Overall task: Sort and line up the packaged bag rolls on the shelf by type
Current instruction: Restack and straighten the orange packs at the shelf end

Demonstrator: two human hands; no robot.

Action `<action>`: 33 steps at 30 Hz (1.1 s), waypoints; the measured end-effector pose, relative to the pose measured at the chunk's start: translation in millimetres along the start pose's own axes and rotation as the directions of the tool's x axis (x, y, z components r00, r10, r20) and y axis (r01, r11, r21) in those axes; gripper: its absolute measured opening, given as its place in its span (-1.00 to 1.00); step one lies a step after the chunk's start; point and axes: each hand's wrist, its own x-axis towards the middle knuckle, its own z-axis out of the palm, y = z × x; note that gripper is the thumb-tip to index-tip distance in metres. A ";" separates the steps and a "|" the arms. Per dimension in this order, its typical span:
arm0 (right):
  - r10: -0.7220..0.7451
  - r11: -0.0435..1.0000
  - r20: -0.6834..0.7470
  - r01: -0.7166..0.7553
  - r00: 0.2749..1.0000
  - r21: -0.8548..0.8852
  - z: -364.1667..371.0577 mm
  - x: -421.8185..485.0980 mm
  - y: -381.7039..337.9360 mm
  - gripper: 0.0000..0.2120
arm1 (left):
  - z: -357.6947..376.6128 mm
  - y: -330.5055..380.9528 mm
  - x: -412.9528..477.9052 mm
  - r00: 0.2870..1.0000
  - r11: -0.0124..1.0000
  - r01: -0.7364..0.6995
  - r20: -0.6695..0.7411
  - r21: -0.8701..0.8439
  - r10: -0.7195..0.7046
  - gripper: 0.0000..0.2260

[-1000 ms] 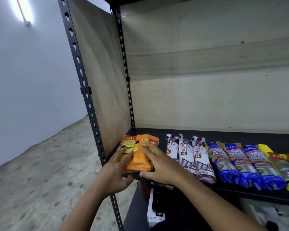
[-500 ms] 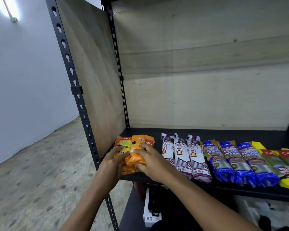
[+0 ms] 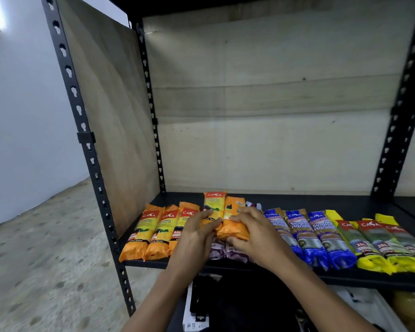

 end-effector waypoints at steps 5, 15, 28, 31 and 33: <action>0.053 0.998 -0.008 -0.054 0.999 -0.014 -12.8 -16.0 21.6 -0.47 | 25.8 22.0 4.6 0.999 1.000 -0.029 0.023 -0.012 0.029 -0.63; 0.074 0.982 0.184 -0.040 0.980 -0.183 -19.2 -19.0 19.0 -0.45 | 30.7 21.8 4.7 0.987 0.999 -0.046 0.154 0.009 0.044 -0.65; -0.057 0.997 0.104 0.062 0.993 -0.047 0.4 -8.1 -52.2 -0.62 | -30.7 -38.4 -23.7 0.970 0.981 0.139 0.179 0.137 -0.162 -0.61; -0.104 0.994 0.142 0.109 0.984 -0.029 21.4 1.4 -67.3 -0.63 | -49.9 -58.4 -32.2 0.963 0.962 0.186 0.159 0.201 -0.219 -0.69; -0.128 0.990 0.122 0.135 0.984 -0.050 34.6 8.2 -75.8 -0.62 | -61.5 -69.2 -37.4 0.965 0.955 0.179 0.148 0.235 -0.217 -0.73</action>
